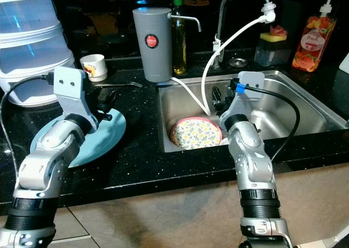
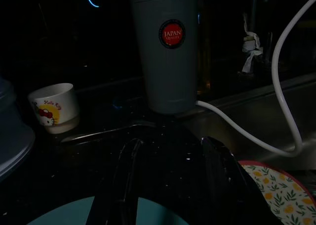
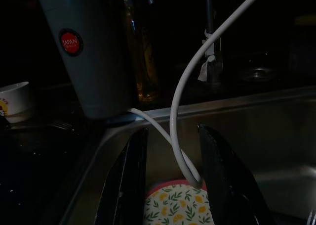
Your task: Kitchen organization
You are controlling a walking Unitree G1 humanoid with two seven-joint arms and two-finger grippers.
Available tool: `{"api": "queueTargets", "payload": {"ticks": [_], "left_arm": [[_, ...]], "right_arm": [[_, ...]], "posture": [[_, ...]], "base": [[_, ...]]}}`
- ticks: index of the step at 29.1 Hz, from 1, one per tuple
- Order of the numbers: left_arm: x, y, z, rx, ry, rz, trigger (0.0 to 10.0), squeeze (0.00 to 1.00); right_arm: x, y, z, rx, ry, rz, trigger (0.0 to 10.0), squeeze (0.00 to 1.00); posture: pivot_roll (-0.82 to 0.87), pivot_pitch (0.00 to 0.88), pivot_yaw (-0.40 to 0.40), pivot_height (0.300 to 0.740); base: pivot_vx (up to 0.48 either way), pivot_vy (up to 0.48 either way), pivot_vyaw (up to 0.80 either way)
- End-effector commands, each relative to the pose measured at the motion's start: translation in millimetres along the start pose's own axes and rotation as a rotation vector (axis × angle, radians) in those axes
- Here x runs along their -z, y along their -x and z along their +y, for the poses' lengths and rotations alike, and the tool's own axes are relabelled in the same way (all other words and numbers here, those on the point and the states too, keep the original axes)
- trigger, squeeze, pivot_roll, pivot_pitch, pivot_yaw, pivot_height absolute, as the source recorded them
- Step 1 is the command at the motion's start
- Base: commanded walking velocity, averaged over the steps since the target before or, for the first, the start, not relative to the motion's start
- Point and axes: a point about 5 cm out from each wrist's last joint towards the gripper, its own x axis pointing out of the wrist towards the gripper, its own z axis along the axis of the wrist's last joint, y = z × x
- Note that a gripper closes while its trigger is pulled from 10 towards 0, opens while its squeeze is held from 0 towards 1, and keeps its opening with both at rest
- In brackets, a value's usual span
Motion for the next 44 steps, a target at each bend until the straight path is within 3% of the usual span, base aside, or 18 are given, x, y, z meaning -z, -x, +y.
{"api": "queueTargets", "payload": {"ticks": [1,39,41,44], "left_arm": [[4.8,2.3,-1.2,-0.003,-0.005,0.023,10.0,0.00],[8.8,9.1,-4.0,-0.011,0.012,0.050,10.0,0.00],[25.5,14.9,-10.6,0.016,0.007,0.147,10.0,0.00],[39.0,22.2,-18.7,0.054,0.008,0.214,10.0,0.00]], "right_arm": [[1.7,2.0,2.4,-0.011,0.013,0.016,10.0,0.00],[5.1,3.7,7.3,-0.043,0.022,0.053,10.0,0.00],[6.8,5.3,8.4,-0.047,0.021,0.062,10.0,0.00],[8.4,6.8,9.7,-0.050,0.019,0.070,10.0,0.00]], "posture": [[0.04,0.064,0.038,0.740],[0.03,0.070,0.014,0.740],[0.03,0.067,0.010,0.740],[0.03,0.066,0.007,0.740]], "base": [[0.000,0.000,0.00],[-0.306,0.000,0.00],[0.000,0.000,0.00],[0.000,0.000,0.00]]}}
